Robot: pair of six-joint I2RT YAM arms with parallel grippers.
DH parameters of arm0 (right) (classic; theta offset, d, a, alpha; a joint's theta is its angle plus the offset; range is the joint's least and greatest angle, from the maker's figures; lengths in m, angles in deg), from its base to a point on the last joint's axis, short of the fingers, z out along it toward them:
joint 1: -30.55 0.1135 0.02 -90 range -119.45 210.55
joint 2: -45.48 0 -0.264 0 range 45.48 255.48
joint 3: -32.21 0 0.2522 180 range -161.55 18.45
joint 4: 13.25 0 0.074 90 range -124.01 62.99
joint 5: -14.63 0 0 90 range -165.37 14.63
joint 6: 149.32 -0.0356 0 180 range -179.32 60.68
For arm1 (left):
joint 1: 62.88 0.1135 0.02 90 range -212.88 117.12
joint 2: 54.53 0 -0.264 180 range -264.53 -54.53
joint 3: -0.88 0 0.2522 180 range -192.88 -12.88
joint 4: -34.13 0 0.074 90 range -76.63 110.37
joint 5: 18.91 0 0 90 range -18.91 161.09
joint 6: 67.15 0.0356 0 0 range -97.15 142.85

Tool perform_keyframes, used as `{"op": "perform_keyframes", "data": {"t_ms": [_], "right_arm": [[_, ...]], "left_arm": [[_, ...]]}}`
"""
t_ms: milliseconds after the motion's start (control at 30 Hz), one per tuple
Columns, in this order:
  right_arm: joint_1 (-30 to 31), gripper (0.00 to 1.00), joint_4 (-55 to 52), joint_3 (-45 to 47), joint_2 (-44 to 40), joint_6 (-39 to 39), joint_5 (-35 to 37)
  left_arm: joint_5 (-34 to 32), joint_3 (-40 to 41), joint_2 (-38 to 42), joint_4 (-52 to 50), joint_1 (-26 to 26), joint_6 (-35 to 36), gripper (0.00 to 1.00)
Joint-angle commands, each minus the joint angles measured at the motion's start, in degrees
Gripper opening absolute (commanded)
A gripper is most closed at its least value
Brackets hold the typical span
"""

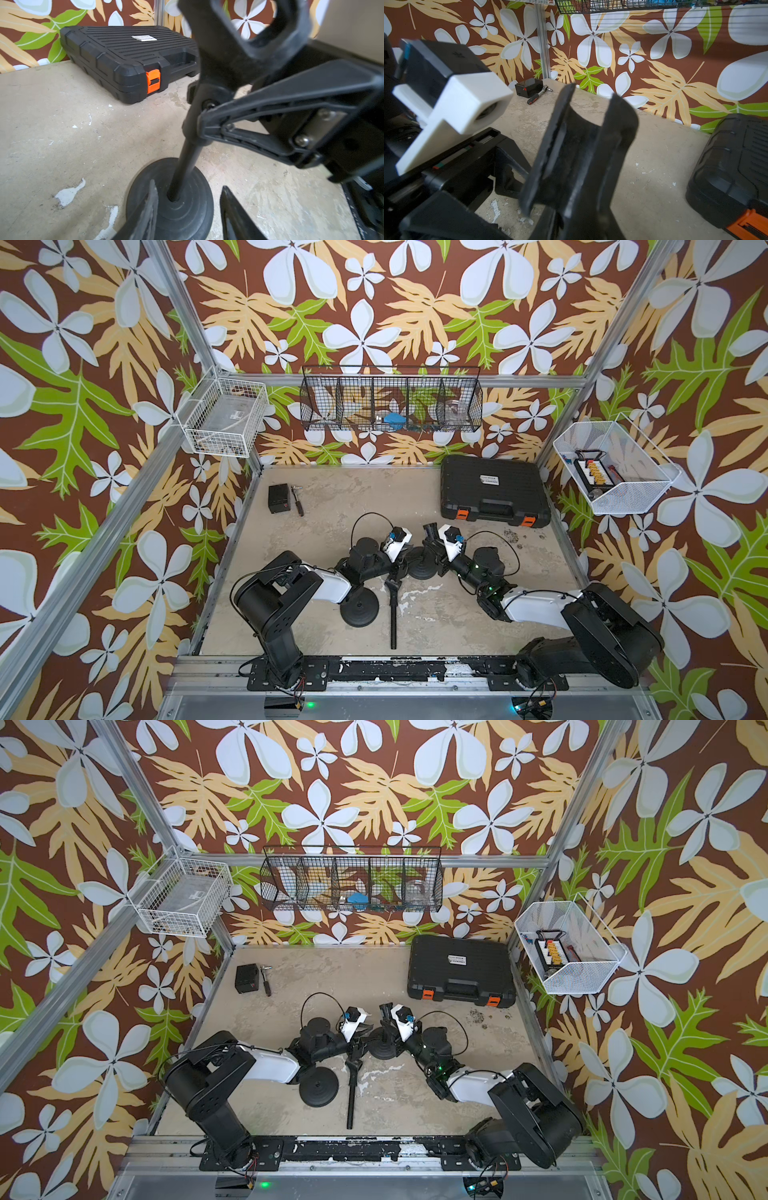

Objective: Assemble a microphone stand
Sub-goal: Hold the microphone stand pole at the microphone stand base.

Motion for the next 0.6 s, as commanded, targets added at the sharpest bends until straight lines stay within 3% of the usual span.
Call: {"op": "perform_keyframes", "data": {"t_ms": [0,567], "right_arm": [[0.08,0.05,-6.65,0.28,0.33,-0.46,-0.55],[0.14,0.05,-8.57,0.03,-1.35,-0.49,-2.04]], "left_arm": [[-1.39,-1.69,-1.25,0.68,0.0,-0.49,0.49],[0.99,-2.2,-4.28,4.79,0.0,-0.12,0.45]]}}
